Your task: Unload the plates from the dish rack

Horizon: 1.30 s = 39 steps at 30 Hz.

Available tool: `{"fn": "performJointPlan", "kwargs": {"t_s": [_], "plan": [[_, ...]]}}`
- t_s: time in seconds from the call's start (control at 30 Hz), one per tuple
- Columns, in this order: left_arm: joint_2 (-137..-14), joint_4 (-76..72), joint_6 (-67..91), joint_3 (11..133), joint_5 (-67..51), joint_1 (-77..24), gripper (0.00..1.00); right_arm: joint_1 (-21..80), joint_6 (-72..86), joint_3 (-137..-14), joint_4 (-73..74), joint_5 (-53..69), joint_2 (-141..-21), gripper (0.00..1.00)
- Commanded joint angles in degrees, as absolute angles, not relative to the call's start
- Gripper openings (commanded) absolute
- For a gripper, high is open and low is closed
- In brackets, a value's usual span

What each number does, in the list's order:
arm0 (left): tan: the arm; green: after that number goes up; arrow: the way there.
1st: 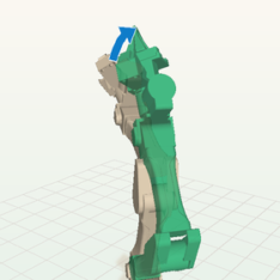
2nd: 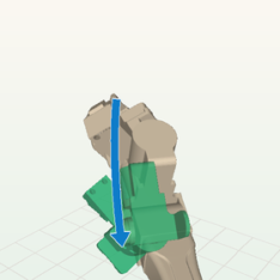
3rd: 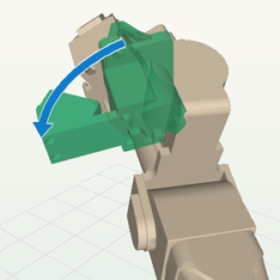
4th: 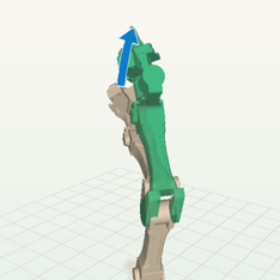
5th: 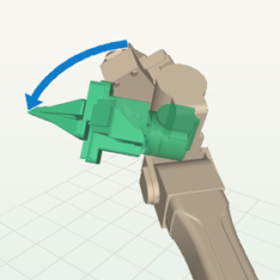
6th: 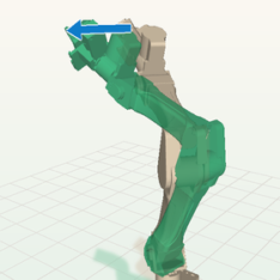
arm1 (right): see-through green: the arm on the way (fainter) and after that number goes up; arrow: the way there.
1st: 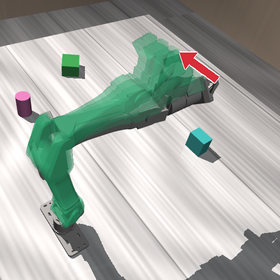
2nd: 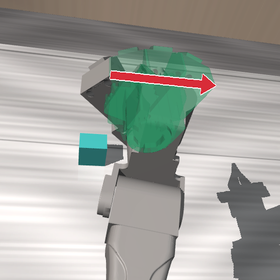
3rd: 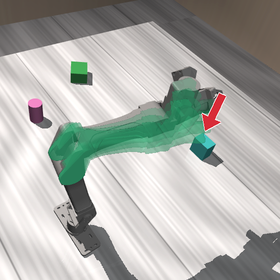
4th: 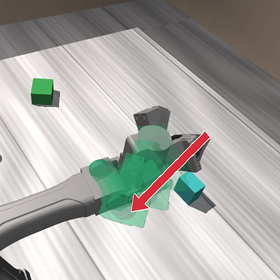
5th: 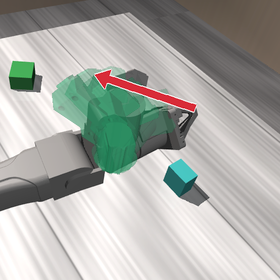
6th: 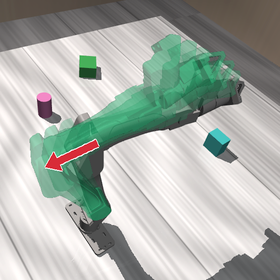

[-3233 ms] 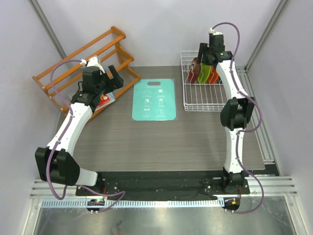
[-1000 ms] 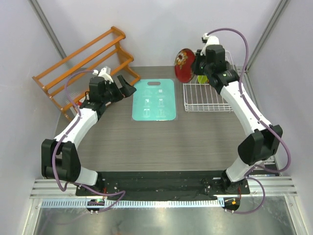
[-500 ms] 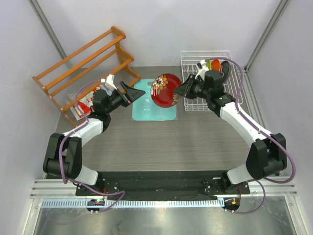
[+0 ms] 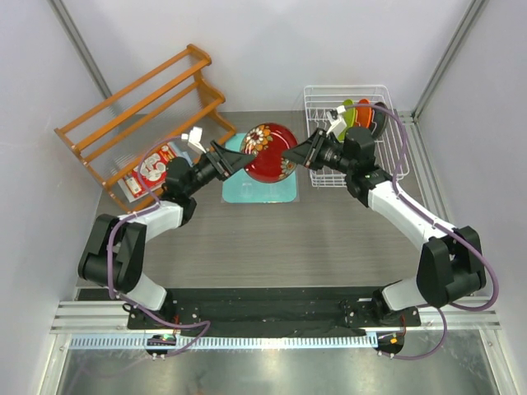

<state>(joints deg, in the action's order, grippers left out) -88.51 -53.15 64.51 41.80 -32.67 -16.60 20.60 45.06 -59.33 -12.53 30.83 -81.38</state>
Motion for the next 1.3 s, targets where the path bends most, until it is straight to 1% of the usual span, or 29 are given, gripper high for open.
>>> {"fn": "performJointPlan", "kwargs": {"t_s": [0.0,0.07,0.1,0.13,0.17,0.2,0.23,0.47,0.5,0.53,0.6,0.63,0.73,0.77,0.8,0.87,0.93,1.13,1.27], "plan": [[-89.5,-57.8,64.5,42.8,-32.6,-17.3,0.73,21.3,49.0,-60.0,-23.2,34.2,-81.3,0.01],[-89.6,-56.8,64.1,42.6,-32.4,-17.4,0.56,21.4,49.1,-60.1,-23.7,34.8,-82.1,0.01],[-89.4,-55.6,62.8,42.5,-32.3,-17.4,0.43,21.4,49.1,-59.8,-23.7,34.8,-82.4,0.01],[-88.8,-54.2,62.0,42.5,-31.6,-17.4,0.26,21.4,48.7,-59.6,-23.6,34.6,-82.5,0.01],[-88.4,-51.1,60.9,42.3,-30.9,-17.4,0.16,21.4,48.3,-59.4,-23.5,34.5,-82.8,0.01],[-87.8,-49.5,59.1,42.3,-30.2,-17.5,0.04,21.4,48.1,-59.5,-23.1,34.6,-83.3,0.01],[-86.8,-47.7,57.8,42.4,-29.5,-17.6,0.00,21.4,47.7,-59.5,-22.9,34.8,-83.7,0.01],[-83.1,-30.7,47.8,45.3,-23.7,-20.2,0.00,21.4,48.5,-59.0,-24.2,37.4,-86.1,0.01],[-82.6,-28.0,46.7,46.1,-20.0,-20.6,0.00,21.4,48.3,-59.0,-24.1,37.4,-86.2,0.10],[-82.0,-23.4,44.6,46.4,-18.0,-21.0,0.00,21.4,48.0,-59.1,-23.6,37.1,-86.1,0.27],[-80.3,-20.8,43.6,46.0,-14.1,-21.3,0.00,21.4,45.4,-59.6,-20.3,35.8,-86.0,0.29],[-79.5,-18.7,42.8,45.8,-12.9,-21.3,0.00,21.4,44.1,-59.9,-17.5,34.1,-85.9,0.39],[-76.6,-15.6,40.8,44.6,-10.1,-21.3,0.00,21.4,39.3,-61.3,-11.5,30.1,-85.6,0.43],[-75.2,-14.9,40.2,44.5,-9.4,-21.3,0.00,21.3,38.7,-61.3,-11.0,29.4,-85.3,0.49],[-74.6,-14.4,40.1,43.9,-8.8,-21.3,0.00,20.9,38.1,-61.3,-10.6,29.0,-85.5,0.52],[-73.7,-14.2,39.7,43.2,-8.4,-21.3,0.00,20.7,38.0,-61.4,-10.5,29.0,-85.9,0.50],[-73.1,-13.0,39.6,43.1,-8.0,-21.3,0.00,20.4,37.8,-61.8,-10.0,28.8,-86.3,0.56],[-74.1,-12.7,39.8,41.5,-9.4,-21.3,0.00,18.4,35.1,-62.3,-6.3,26.4,-86.1,0.56],[-74.3,-15.5,41.5,36.2,-11.1,-21.3,0.00,16.0,33.1,-63.1,-4.0,26.0,-85.8,0.57]]}}
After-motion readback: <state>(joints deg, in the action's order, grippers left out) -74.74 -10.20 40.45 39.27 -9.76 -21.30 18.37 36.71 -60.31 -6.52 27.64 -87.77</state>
